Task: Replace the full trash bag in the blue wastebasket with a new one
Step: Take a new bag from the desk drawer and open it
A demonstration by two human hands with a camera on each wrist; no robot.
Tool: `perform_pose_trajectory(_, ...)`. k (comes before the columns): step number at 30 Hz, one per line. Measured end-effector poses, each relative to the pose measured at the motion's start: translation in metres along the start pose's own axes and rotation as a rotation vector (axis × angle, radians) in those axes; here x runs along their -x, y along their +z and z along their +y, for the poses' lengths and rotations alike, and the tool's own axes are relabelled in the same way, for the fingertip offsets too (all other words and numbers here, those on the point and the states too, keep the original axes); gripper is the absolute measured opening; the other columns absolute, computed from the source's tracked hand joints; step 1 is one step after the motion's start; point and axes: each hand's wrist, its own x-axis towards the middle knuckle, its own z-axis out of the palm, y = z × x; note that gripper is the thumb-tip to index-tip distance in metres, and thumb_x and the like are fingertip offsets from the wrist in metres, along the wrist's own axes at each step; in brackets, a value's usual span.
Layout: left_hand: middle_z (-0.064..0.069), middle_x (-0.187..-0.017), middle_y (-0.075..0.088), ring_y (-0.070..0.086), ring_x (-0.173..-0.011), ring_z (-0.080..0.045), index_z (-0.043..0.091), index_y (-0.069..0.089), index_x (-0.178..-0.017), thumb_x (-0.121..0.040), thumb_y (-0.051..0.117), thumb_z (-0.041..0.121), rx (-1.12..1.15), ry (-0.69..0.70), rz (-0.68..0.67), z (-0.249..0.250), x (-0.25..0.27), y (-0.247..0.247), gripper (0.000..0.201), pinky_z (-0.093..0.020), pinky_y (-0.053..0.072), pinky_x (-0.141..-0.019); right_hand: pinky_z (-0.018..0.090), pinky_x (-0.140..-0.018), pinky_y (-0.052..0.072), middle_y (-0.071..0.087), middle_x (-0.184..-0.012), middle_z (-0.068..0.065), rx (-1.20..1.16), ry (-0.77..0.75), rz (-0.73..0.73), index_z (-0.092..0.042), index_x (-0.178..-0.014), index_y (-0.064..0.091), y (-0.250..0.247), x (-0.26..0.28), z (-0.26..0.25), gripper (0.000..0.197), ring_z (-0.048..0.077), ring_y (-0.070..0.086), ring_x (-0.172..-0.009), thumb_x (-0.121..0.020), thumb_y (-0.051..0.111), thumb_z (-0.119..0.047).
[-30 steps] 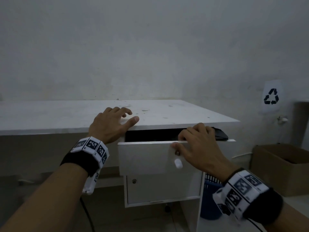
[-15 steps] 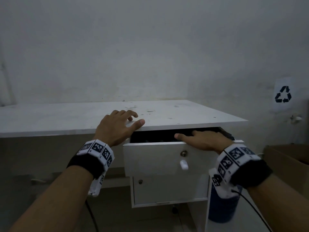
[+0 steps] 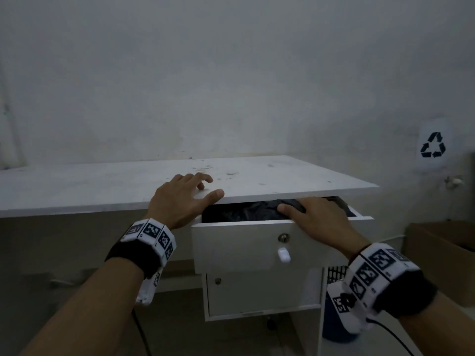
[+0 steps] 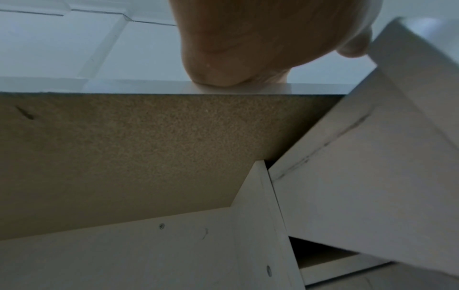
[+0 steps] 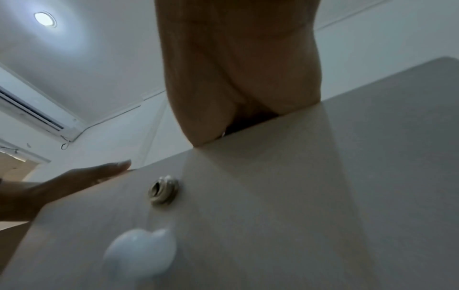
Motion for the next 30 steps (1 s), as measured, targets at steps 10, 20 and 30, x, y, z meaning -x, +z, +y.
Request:
perform_pose_trajectory(10, 0.013, -0.115, 0.060, 0.049, -0.104, -0.010, 0.039, 0.042, -0.131, -0.068, 0.009, 0.091, 0.043, 0.056, -0.003, -0.003, -0.001, 0.000, 0.088, -0.032, 0.036, -0.078, 0.005, -0.079, 0.046, 0.071, -0.104, -0.011, -1.113, 0.117, 0.375, -0.022, -0.106, 0.073, -0.015, 0.007, 0.004, 0.030, -0.002, 0.063, -0.095, -0.096, 0.052, -0.040)
perform_pose_trajectory(20, 0.009, -0.138, 0.050, 0.047, -0.122, -0.015, 0.039, 0.013, -0.149, -0.058, 0.027, 0.098, -0.026, 0.187, -0.153, -0.007, 0.005, -0.006, 0.110, -0.037, 0.039, -0.099, 0.030, -0.057, 0.049, 0.056, -0.047, -0.001, -1.589, 0.257, 0.463, -0.017, -0.049, 0.055, -0.034, 0.005, 0.006, 0.052, 0.016, 0.055, -0.048, -0.091, 0.056, -0.047)
perform_pose_trajectory(30, 0.008, -0.145, 0.045, 0.043, -0.130, -0.021, 0.042, 0.014, -0.148, -0.050, 0.018, 0.102, -0.060, 0.106, -0.195, 0.004, 0.007, -0.011, 0.115, -0.046, 0.038, -0.104, 0.029, -0.060, 0.038, 0.046, -0.058, 0.001, -0.367, -0.080, -0.211, -0.014, -0.059, 0.043, -0.056, 0.054, -0.014, 0.068, 0.015, 0.044, -0.054, -0.079, 0.028, -0.077)
